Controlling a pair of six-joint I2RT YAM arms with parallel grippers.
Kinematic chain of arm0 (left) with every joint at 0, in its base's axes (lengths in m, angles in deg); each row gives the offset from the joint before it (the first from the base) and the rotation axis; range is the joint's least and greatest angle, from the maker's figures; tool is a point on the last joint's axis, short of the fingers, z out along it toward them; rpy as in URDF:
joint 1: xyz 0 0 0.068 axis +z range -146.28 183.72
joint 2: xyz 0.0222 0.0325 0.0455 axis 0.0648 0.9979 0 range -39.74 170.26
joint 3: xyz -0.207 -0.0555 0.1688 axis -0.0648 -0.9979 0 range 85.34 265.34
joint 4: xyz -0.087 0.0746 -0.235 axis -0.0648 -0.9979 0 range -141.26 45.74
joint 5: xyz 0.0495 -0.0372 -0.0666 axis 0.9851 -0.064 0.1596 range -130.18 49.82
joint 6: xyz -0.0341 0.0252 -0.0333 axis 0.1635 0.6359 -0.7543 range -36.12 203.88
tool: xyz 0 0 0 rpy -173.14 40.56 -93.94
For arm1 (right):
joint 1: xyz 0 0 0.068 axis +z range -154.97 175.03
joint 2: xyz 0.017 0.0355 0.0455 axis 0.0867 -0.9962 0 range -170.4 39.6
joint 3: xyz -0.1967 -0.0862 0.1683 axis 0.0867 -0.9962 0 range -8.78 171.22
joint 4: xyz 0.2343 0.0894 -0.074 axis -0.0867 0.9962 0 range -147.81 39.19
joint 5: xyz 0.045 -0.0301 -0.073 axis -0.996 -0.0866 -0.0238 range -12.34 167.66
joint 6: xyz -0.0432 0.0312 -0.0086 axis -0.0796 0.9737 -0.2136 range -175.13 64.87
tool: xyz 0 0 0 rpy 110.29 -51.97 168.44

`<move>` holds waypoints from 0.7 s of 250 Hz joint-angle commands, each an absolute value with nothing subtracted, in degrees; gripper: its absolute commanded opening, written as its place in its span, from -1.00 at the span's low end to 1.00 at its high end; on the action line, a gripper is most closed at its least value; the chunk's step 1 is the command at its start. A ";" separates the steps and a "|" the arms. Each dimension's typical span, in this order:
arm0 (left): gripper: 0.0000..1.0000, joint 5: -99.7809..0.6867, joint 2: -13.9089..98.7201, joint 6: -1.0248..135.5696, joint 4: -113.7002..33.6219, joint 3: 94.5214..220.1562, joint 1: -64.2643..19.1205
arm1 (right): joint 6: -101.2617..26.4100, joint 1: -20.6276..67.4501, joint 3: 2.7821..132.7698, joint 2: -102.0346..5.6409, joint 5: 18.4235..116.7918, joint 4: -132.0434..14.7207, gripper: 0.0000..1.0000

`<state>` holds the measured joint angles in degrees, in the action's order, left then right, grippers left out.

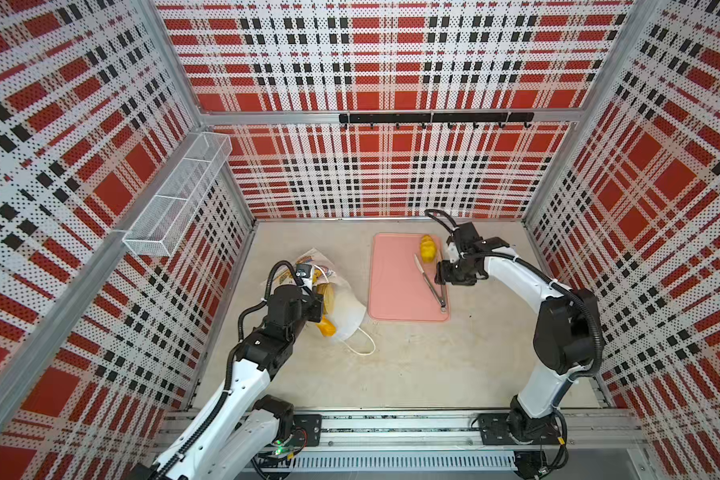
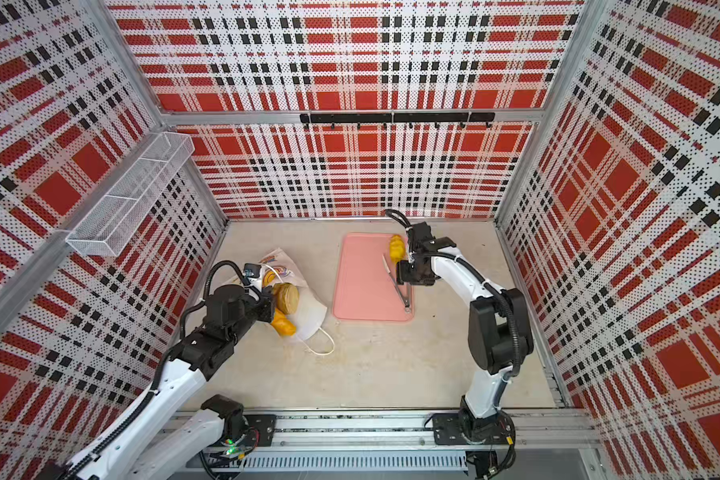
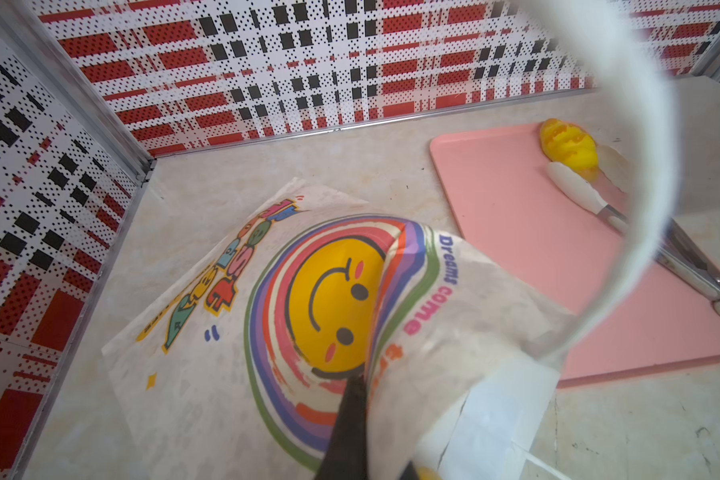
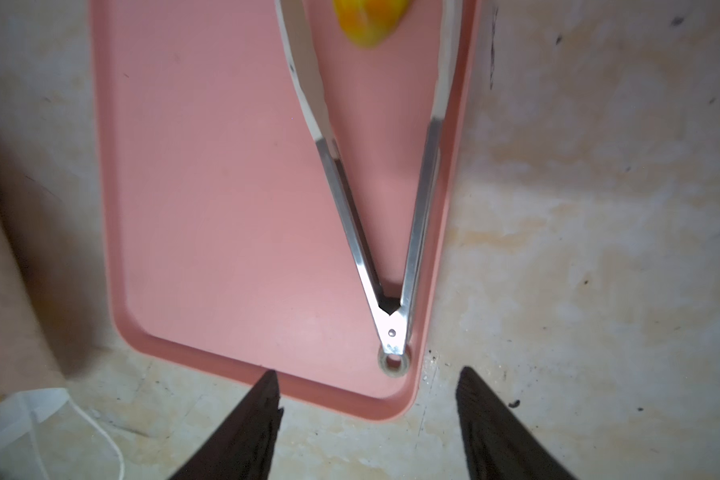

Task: Take the fake bread out of the paper bag
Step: 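Open the right gripper, releasing the tongs and bread onto the tray, then lower the right gripper onto the tongs handle and grasp it again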

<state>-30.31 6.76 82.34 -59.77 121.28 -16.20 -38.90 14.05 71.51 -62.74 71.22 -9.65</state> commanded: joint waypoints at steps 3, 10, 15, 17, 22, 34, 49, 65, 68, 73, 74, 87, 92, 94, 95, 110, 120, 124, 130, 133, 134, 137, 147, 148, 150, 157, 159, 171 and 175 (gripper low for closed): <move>-1.00 -29.76 6.05 82.47 -58.44 121.82 -16.76 | -37.81 16.48 67.46 -60.84 71.01 -17.48 0.38; -1.00 -29.75 6.07 82.47 -58.50 121.91 -16.76 | -37.81 16.94 66.95 -61.07 71.45 -17.69 0.38; -1.00 -29.79 6.26 82.54 -58.45 121.99 -16.76 | -37.81 17.20 66.73 -61.22 71.74 -17.73 0.38; -1.00 -29.78 6.30 82.58 -58.44 121.99 -16.76 | -37.85 17.32 66.68 -61.34 71.79 -17.78 0.38; -1.00 -29.75 6.32 82.61 -58.53 122.03 -16.76 | -37.90 17.50 66.68 -61.66 72.02 -17.74 0.37; -1.00 -29.70 6.42 82.63 -58.59 122.00 -16.76 | -38.03 17.87 66.62 -62.42 72.59 -17.69 0.36; -1.00 -29.63 6.37 82.60 -58.71 121.99 -16.76 | -38.07 17.96 66.78 -63.38 73.24 -17.47 0.34; -1.00 -29.52 6.24 82.64 -58.80 121.92 -16.80 | -38.18 17.97 67.15 -64.32 73.76 -17.40 0.34; -1.00 -29.49 6.23 82.57 -58.78 121.93 -16.82 | -38.17 17.97 67.24 -64.46 73.91 -17.32 0.33; -1.00 -29.45 6.15 82.63 -58.76 121.95 -16.85 | -38.23 17.97 67.37 -64.76 74.13 -17.22 0.33; -1.00 -29.41 6.15 82.59 -58.76 121.92 -16.85 | -38.24 17.97 67.44 -64.79 74.18 -17.17 0.33; -1.00 -29.33 6.17 82.69 -58.75 121.81 -16.94 | -38.12 17.97 67.97 -65.50 75.22 -16.37 0.34; -1.00 -29.27 6.23 82.67 -58.69 121.88 -16.94 | -38.08 17.97 68.28 -65.80 75.72 -15.93 0.34; -1.00 -29.34 6.27 82.72 -58.79 121.90 -16.94 | -38.07 17.97 68.34 -65.89 75.90 -15.79 0.34; -1.00 -29.35 6.25 82.68 -58.77 121.85 -16.94 | -38.07 17.97 68.45 -65.92 75.95 -15.71 0.34; -1.00 -29.34 6.32 82.72 -58.84 121.88 -16.99 | -38.08 17.96 68.92 -66.56 77.05 -14.82 0.34; -1.00 -29.36 6.32 82.66 -58.83 121.91 -17.11 | -37.99 17.94 69.03 -66.77 77.47 -14.66 0.34; -1.00 -29.32 6.32 82.69 -58.85 121.92 -17.11 | -37.99 17.97 69.06 -66.89 77.48 -14.68 0.33; -1.00 -29.19 6.31 82.80 -58.83 121.91 -17.11 | -37.90 17.97 68.94 -67.07 77.33 -14.86 0.34; -1.00 -29.33 6.39 82.74 -58.82 121.95 -17.11 | -37.90 17.97 68.94 -67.16 77.19 -14.96 0.34; -1.00 -29.35 6.44 82.74 -58.84 121.92 -17.11 | -37.90 17.97 68.93 -67.17 77.16 -14.98 0.34; -1.00 -29.35 6.44 82.77 -58.80 121.90 -17.11 | -37.90 17.97 68.97 -67.26 77.02 -15.07 0.33; -1.00 -29.32 6.41 82.78 -58.80 121.91 -17.11 | -37.83 17.97 68.87 -67.74 76.57 -15.27 0.33; -1.00 -29.35 6.41 82.76 -58.78 121.91 -17.11 | -37.82 17.97 68.90 -67.72 76.55 -15.27 0.33; -1.00 -29.32 6.43 82.81 -58.83 121.92 -17.07 | -37.81 17.97 68.93 -67.85 76.41 -15.34 0.33; -1.00 -29.32 6.46 82.75 -58.80 122.03 -17.11 | -37.81 17.97 68.95 -68.10 76.13 -15.44 0.32; -1.00 -29.33 6.46 82.74 -58.84 121.93 -17.11 | -37.81 17.97 69.04 -68.12 76.09 -15.49 0.32; -1.00 -29.42 6.45 82.82 -58.82 121.92 -17.15 | -37.73 17.97 69.01 -68.71 75.85 -15.67 0.32; -1.00 -29.42 6.42 82.77 -58.84 121.90 -17.19 | -37.72 17.95 69.00 -68.77 75.75 -15.77 0.32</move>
